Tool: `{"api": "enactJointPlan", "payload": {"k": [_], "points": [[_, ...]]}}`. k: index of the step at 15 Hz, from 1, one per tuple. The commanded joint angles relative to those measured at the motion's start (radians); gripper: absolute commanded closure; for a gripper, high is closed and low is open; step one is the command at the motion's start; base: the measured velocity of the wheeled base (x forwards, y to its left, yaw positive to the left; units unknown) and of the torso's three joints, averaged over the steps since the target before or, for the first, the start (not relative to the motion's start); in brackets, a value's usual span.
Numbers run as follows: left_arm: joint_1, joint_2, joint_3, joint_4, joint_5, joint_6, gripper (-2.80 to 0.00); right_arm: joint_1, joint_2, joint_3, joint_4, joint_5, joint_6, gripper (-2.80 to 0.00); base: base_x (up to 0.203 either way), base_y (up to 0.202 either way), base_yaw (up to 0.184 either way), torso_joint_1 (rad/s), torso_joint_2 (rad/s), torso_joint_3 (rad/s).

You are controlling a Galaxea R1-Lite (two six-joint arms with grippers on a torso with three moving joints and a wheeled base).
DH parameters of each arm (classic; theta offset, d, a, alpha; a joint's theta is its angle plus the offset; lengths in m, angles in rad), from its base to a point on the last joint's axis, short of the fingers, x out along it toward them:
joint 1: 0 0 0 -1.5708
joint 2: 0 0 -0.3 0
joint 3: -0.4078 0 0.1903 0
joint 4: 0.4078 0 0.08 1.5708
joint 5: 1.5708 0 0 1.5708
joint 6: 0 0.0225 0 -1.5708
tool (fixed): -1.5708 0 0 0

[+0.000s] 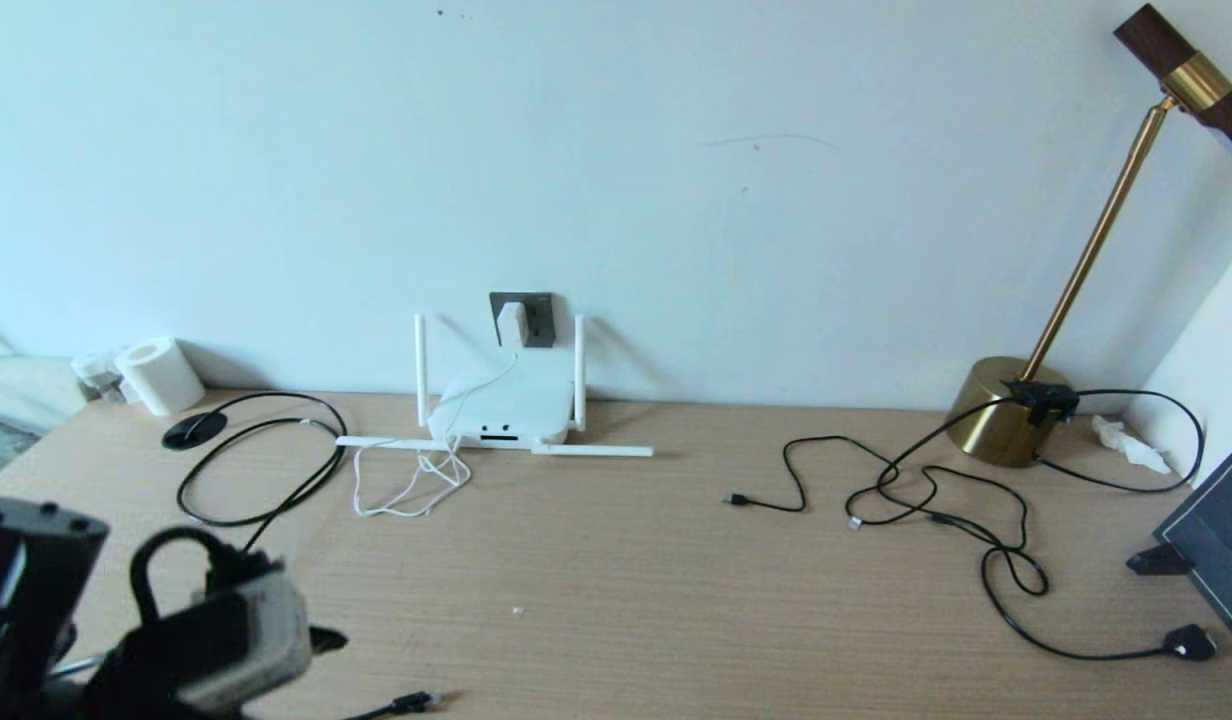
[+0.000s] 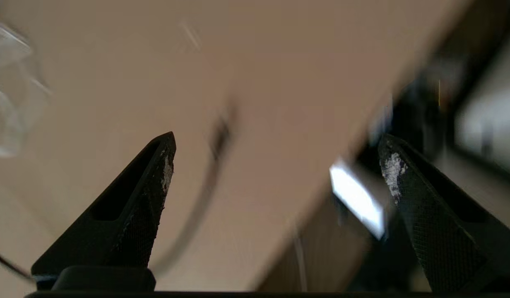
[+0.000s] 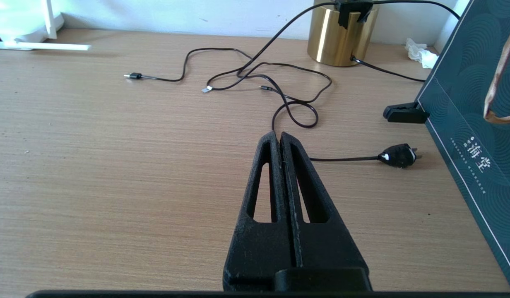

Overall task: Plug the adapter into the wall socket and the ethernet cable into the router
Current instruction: Pick up cable

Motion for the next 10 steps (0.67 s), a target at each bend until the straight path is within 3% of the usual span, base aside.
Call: {"api": "enactJointPlan", "payload": {"k": [1, 5, 10], "points": [[0.001, 0.057, 0.015, 0.133, 0.084, 0.128, -2.80, 0.001, 0.000, 0.000, 0.000, 0.001, 0.000, 0.00, 0.000, 0.000, 0.000, 0.000, 0.00, 0.000], [0.002, 0.164, 0.098, -0.090, 0.104, 0.158, -2.80, 0.000, 0.000, 0.000, 0.000, 0.000, 0.000, 0.00, 0.000, 0.000, 0.000, 0.000, 0.00, 0.000], [0.025, 0.308, 0.105, -0.225, 0.085, 0.163, -2.80, 0.001, 0.001, 0.000, 0.000, 0.001, 0.000, 0.00, 0.000, 0.000, 0.000, 0.000, 0.00, 0.000]]}}
